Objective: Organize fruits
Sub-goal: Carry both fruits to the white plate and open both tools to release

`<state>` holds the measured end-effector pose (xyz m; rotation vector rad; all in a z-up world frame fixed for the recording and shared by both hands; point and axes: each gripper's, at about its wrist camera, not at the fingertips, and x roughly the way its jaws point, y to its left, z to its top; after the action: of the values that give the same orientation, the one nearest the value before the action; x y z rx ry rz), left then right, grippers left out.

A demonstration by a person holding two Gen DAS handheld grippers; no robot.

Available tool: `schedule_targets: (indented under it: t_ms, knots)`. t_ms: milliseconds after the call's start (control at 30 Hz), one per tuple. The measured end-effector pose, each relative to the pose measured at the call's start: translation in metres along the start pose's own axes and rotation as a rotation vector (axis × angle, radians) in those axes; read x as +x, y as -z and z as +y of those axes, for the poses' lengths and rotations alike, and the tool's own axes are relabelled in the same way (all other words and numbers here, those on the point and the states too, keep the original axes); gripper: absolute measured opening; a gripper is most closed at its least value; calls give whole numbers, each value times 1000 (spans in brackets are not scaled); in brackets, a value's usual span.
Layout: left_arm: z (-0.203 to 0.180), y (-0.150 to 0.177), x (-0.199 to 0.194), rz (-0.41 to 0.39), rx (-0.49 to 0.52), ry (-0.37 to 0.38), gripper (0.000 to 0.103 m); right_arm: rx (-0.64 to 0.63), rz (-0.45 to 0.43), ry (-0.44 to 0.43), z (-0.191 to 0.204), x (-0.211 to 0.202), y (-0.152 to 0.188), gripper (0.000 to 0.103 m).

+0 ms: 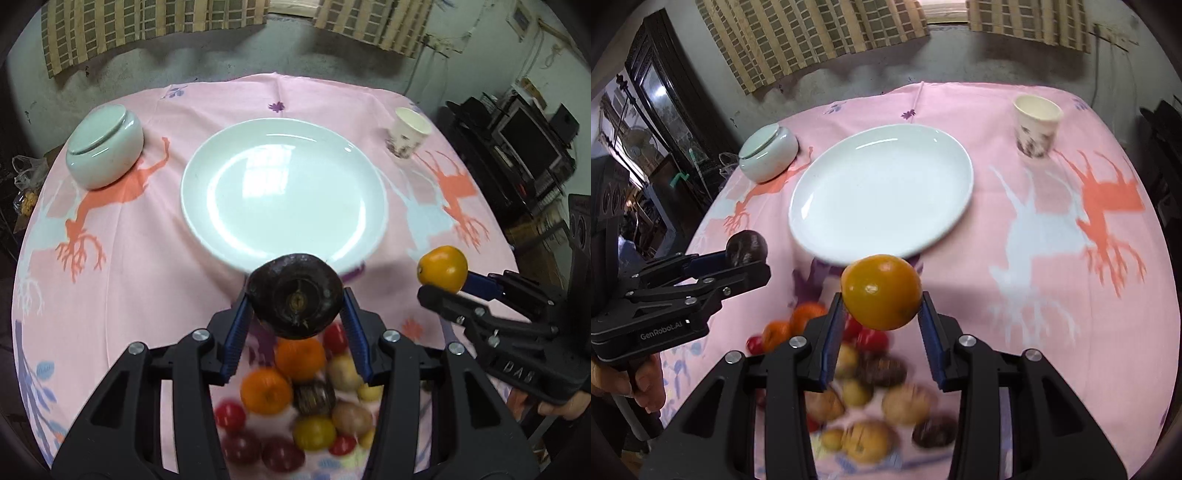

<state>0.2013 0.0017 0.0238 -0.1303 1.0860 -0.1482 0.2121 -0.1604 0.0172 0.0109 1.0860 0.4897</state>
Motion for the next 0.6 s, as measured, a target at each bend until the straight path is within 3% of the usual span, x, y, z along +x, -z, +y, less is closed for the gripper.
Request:
schedule_targets:
  t_ms: [167,367,467,533,600]
  knots:
    - [13,-35,51,39,-1,-11,49,-61,56,11,1,52,-36,40]
    - [32,-52,90,60,-34,-33,50,-82,97,51,-8,100,-59,42]
    - [38,-56,90,39,-60,-27,54,-70,55,92,-15,97,-63,67]
    - [39,-56,82,22,-55,-11,55,-44,21,39,-21,83,-60,67]
    - [39,-54,66,-10,-51,-30,65,-5,10,23,-28,68,-54,67]
